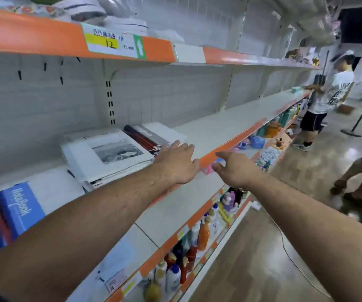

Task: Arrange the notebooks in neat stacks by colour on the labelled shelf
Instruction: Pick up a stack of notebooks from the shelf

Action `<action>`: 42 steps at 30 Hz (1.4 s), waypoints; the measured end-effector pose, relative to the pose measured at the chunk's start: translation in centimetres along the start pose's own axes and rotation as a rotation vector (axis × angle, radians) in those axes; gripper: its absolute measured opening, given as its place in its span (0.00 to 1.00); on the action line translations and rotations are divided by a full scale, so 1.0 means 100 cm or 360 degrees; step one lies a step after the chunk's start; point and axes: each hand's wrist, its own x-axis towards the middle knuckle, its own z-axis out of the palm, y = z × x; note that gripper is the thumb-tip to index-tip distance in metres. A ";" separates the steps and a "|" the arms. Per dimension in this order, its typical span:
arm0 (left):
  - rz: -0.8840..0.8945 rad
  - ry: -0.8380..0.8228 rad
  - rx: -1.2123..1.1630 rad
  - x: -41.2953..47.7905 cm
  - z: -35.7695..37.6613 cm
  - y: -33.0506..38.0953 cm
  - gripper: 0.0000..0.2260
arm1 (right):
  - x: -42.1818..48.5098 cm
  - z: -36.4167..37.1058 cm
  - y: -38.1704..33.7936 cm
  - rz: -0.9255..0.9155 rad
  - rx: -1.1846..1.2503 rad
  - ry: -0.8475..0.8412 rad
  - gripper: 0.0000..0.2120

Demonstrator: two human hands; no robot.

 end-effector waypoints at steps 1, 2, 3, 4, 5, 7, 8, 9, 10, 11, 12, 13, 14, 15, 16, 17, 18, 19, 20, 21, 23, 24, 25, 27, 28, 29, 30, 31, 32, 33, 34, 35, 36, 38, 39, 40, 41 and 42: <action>-0.0024 0.0001 0.0009 0.007 0.000 -0.004 0.25 | 0.013 0.000 0.000 -0.0022 0.0021 -0.0001 0.27; -0.0051 -0.0001 0.0012 0.014 -0.001 -0.007 0.26 | 0.025 0.000 0.001 -0.0049 0.0046 0.0007 0.26; -0.0084 -0.0011 0.0013 0.020 -0.001 -0.010 0.26 | 0.036 0.000 0.001 -0.0080 0.0063 0.0022 0.26; -0.0124 -0.0026 0.0015 0.024 0.000 -0.012 0.27 | 0.047 0.001 0.001 -0.0114 0.0072 0.0037 0.25; -0.0165 -0.0040 0.0022 0.028 0.000 -0.014 0.28 | 0.058 0.002 0.000 -0.0143 0.0086 0.0045 0.25; -0.0239 -0.0042 0.0059 0.035 0.001 -0.018 0.28 | 0.084 0.006 0.000 -0.0214 0.0173 0.0064 0.24; -0.0280 -0.0038 0.0067 0.038 0.003 -0.020 0.27 | 0.099 0.008 0.000 -0.0245 0.0239 0.0084 0.24; -0.0329 -0.0034 0.0064 0.042 0.003 -0.021 0.27 | 0.115 0.010 0.000 -0.0268 0.0314 0.0109 0.23; -0.0390 -0.0036 0.0061 0.046 0.003 -0.022 0.26 | 0.130 0.011 -0.001 -0.0284 0.0393 0.0130 0.22; -0.0456 -0.0036 0.0063 0.049 0.003 -0.023 0.25 | 0.144 0.012 -0.001 -0.0291 0.0470 0.0139 0.21; -0.0530 -0.0033 0.0064 0.052 0.002 -0.023 0.24 | 0.157 0.013 -0.003 -0.0303 0.0542 0.0142 0.20; -0.0612 -0.0027 0.0051 0.055 0.001 -0.024 0.22 | 0.169 0.014 -0.004 -0.0322 0.0602 0.0130 0.20; -0.0701 -0.0019 0.0022 0.056 0.000 -0.024 0.21 | 0.179 0.014 -0.005 -0.0347 0.0652 0.0104 0.20; -0.0785 -0.0010 -0.0015 0.056 0.000 -0.024 0.20 | 0.189 0.015 -0.007 -0.0370 0.0699 0.0068 0.21; -0.0853 -0.0007 -0.0055 0.055 0.000 -0.024 0.18 | 0.199 0.016 -0.008 -0.0380 0.0746 0.0020 0.22; -0.0896 -0.0011 -0.0095 0.055 0.000 -0.023 0.16 | 0.208 0.017 -0.008 -0.0383 0.0789 -0.0041 0.23; -0.0927 -0.0020 -0.0134 0.054 0.001 -0.022 0.14 | 0.216 0.019 -0.009 -0.0388 0.0829 -0.0108 0.24; -0.0961 -0.0024 -0.0164 0.054 0.002 -0.021 0.12 | 0.223 0.022 -0.010 -0.0394 0.0872 -0.0173 0.25; -0.0994 -0.0022 -0.0176 0.055 0.003 -0.020 0.11 | 0.229 0.025 -0.012 -0.0398 0.0911 -0.0231 0.25; -0.1019 -0.0019 -0.0168 0.056 0.002 -0.018 0.10 | 0.233 0.028 -0.013 -0.0402 0.0947 -0.0282 0.24; -0.1075 -0.0024 -0.0135 0.060 0.001 -0.015 0.12 | 0.240 0.032 -0.015 -0.0402 0.0987 -0.0364 0.23; -0.1101 -0.0034 -0.0134 0.062 -0.001 -0.014 0.13 | 0.243 0.034 -0.015 -0.0394 0.1004 -0.0393 0.22; -0.1117 -0.0054 -0.0138 0.063 -0.001 -0.013 0.13 | 0.246 0.035 -0.016 -0.0379 0.1027 -0.0416 0.21; -0.1133 -0.0102 -0.0135 0.066 -0.001 -0.012 0.16 | 0.251 0.037 -0.017 -0.0343 0.1077 -0.0446 0.18; -0.1142 -0.0116 -0.0136 0.067 -0.001 -0.011 0.17 | 0.253 0.038 -0.018 -0.0333 0.1100 -0.0462 0.18; -0.1153 -0.0116 -0.0149 0.069 -0.001 -0.011 0.18 | 0.255 0.038 -0.019 -0.0326 0.1118 -0.0474 0.17; -0.1162 -0.0112 -0.0162 0.069 -0.002 -0.011 0.18 | 0.257 0.039 -0.020 -0.0322 0.1136 -0.0486 0.17; -0.1166 -0.0107 -0.0162 0.070 -0.002 -0.012 0.18 | 0.258 0.039 -0.021 -0.0326 0.1148 -0.0495 0.16; -0.1162 -0.0101 -0.0145 0.071 -0.002 -0.013 0.18 | 0.259 0.039 -0.022 -0.0334 0.1152 -0.0499 0.15; -0.1159 -0.0107 -0.0114 0.071 -0.001 -0.015 0.21 | 0.260 0.040 -0.022 -0.0343 0.1142 -0.0503 0.13; -0.1167 -0.0123 -0.0080 0.071 0.000 -0.016 0.24 | 0.261 0.041 -0.022 -0.0343 0.1139 -0.0502 0.11; -0.1199 -0.0136 -0.0058 0.071 0.000 -0.018 0.27 | 0.262 0.041 -0.022 -0.0342 0.1146 -0.0495 0.08; -0.1249 -0.0135 -0.0059 0.073 0.000 -0.019 0.28 | 0.265 0.042 -0.022 -0.0323 0.1172 -0.0500 0.05; -0.1320 -0.0117 -0.0073 0.076 -0.002 -0.020 0.26 | 0.268 0.042 -0.019 -0.0249 0.1246 -0.0515 0.03; -0.1318 -0.0131 -0.0039 0.077 -0.003 -0.020 0.25 | 0.271 0.041 -0.017 -0.0215 0.1264 -0.0476 0.03; -0.1295 -0.0154 0.0011 0.078 -0.005 -0.021 0.23 | 0.275 0.040 -0.014 -0.0182 0.1263 -0.0395 0.04; -0.1262 -0.0176 0.0054 0.079 -0.007 -0.021 0.21 | 0.278 0.039 -0.012 -0.0151 0.1259 -0.0304 0.05; -0.1238 -0.0199 0.0075 0.079 -0.008 -0.022 0.19 | 0.281 0.039 -0.009 -0.0112 0.1280 -0.0240 0.05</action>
